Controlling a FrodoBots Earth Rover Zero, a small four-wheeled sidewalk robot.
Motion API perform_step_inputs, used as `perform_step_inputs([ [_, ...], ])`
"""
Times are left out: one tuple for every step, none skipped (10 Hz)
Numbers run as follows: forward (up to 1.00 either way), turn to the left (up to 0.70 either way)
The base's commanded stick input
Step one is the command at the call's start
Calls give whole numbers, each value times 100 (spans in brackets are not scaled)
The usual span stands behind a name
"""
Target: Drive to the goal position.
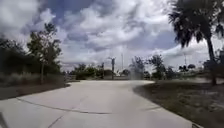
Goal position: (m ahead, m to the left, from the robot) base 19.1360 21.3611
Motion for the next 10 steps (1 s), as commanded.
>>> perform_step_inputs([
  [69,1],
  [69,1],
  [69,1],
  [69,1],
  [69,1],
  [69,1],
  [69,1],
  [69,1],
  [69,1],
  [69,1],
])
